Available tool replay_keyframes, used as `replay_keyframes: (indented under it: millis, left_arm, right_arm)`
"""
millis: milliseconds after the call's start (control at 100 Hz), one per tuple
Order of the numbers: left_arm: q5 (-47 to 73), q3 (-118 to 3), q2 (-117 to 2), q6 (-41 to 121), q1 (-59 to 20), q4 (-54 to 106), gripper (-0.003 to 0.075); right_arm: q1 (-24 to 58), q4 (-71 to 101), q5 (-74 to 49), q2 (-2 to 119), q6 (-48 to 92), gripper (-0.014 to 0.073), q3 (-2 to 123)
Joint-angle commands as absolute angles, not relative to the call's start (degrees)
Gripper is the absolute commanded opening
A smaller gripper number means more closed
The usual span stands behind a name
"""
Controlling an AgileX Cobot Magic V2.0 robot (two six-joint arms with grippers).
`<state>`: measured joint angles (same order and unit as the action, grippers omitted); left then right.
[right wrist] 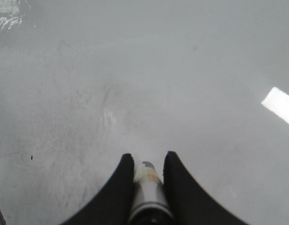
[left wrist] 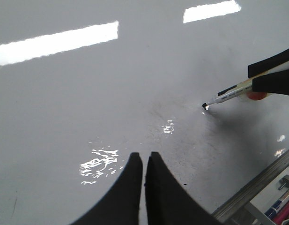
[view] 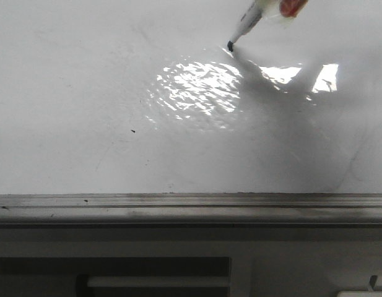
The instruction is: Write number 9 on whiteboard
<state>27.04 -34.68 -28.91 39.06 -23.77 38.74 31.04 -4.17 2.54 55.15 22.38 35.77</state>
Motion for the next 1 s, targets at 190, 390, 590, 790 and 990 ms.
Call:
replay_keyframes:
  millis: [190, 390, 590, 790, 990]
  left_arm:
    - [23.2, -35.94, -29.11, 38.54, -23.57, 40.68, -0.002]
    - [23.2, -35.94, -29.11, 38.54, -23.57, 40.68, -0.002]
    - [23.2, -35.94, -29.11, 38.54, -23.57, 40.68, -0.002]
    - [23.2, -35.94, -29.11, 38.54, -23.57, 40.68, -0.002]
    - [23.2, -35.94, -29.11, 38.54, -23.57, 40.68, -0.002]
  right_arm:
    - [31.81, -3.04, 0.0, 57.12, 22.4, -0.004, 37.32]
    - [33.13, -3.04, -7.41, 56.09, 22.4, -0.0041, 37.32]
    - [29.92, -3.04, -6.64, 54.49, 22.4, -0.0041, 38.68]
    - [28.62, -3.04, -6.85, 55.76, 22.4, -0.0041, 42.02]
    - [28.62, -2.76, -11.47, 57.07, 22.4, -0.0041, 42.94]
